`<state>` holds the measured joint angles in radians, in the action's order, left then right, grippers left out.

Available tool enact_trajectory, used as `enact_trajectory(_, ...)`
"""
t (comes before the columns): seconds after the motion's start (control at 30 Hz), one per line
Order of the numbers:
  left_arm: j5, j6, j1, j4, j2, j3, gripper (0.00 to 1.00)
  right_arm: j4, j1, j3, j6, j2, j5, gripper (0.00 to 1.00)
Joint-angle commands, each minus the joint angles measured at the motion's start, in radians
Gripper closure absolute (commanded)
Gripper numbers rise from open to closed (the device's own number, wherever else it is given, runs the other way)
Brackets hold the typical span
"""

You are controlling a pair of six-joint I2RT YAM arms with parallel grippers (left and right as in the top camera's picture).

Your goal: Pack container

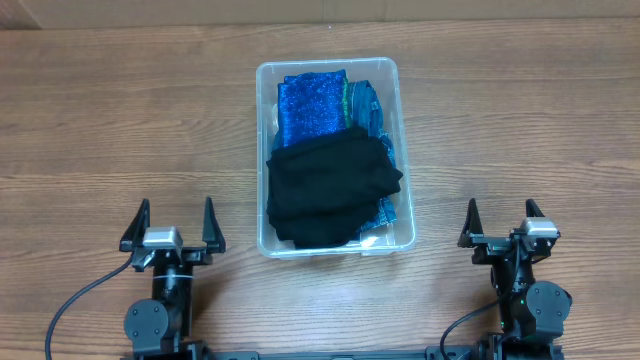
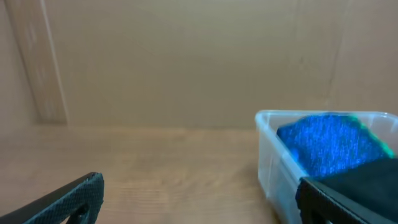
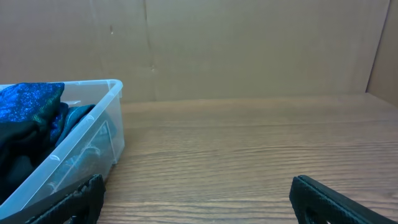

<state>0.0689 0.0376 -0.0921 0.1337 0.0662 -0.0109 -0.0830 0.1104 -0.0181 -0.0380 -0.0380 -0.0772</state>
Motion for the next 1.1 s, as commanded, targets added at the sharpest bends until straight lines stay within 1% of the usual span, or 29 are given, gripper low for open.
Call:
enact_trajectory(0.0, -0.024, 0.004, -0.006, -0.101, -0.061, 0.006, 0.0, 0.003, -0.005, 0.01, -0.004, 0.01, 0.008, 0.0)
enact_trajectory(0.13, 0.018, 0.017, -0.006, -0.204, -0.063, 0.006, 0.0, 0.004, -0.005, 0.01, -0.004, 0.01, 0.008, 0.0)
enact_trajectory(0.23, 0.025, 0.041, -0.006, -0.204, -0.063, 0.006, 0.0, 0.004, -0.005, 0.01, -0.004, 0.01, 0.008, 0.0)
enact_trajectory(1.07, 0.016, 0.04, -0.006, -0.204, -0.062, 0.006, 0.0, 0.004, -0.005, 0.01, -0.004, 0.01, 0.008, 0.0)
